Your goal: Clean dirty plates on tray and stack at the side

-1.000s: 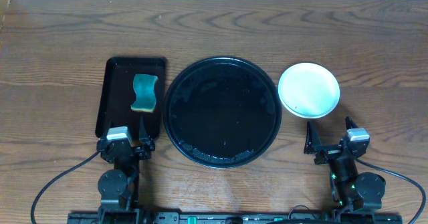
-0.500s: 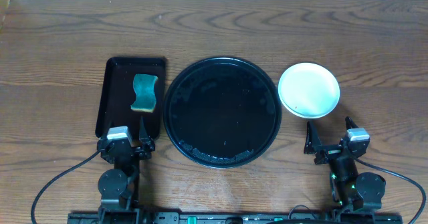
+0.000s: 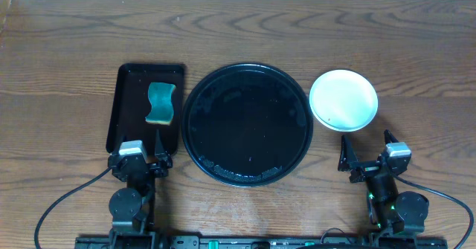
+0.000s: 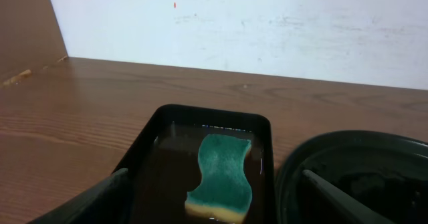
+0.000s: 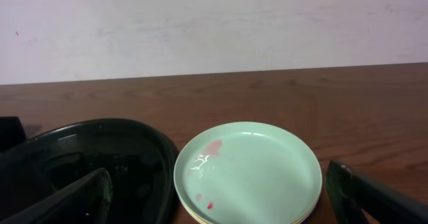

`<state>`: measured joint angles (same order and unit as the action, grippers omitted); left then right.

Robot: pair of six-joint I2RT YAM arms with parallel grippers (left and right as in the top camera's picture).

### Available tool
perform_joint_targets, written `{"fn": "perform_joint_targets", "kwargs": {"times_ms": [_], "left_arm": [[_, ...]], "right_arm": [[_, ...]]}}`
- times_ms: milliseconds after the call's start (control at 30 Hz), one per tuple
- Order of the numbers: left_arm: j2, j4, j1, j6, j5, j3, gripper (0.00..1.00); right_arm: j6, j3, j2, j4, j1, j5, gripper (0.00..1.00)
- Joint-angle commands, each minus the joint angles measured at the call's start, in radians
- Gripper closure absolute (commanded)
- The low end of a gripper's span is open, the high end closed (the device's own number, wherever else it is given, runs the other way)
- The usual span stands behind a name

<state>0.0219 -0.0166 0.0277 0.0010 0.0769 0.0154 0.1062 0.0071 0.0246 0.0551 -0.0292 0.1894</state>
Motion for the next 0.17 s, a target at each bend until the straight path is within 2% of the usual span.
{"fn": "perform_joint_targets", "kwargs": {"times_ms": [0,133], "left_arm": [[0.002,-0.050,-0.006,0.010,0.013,-0.011,0.22],[0.002,-0.050,-0.006,0.010,0.013,-0.011,0.22]], "right_arm": [[0.012,-0.002,-0.006,0.004,0.005,-0.002,0.01],[0.012,-0.002,-0.006,0.004,0.005,-0.002,0.01]]}}
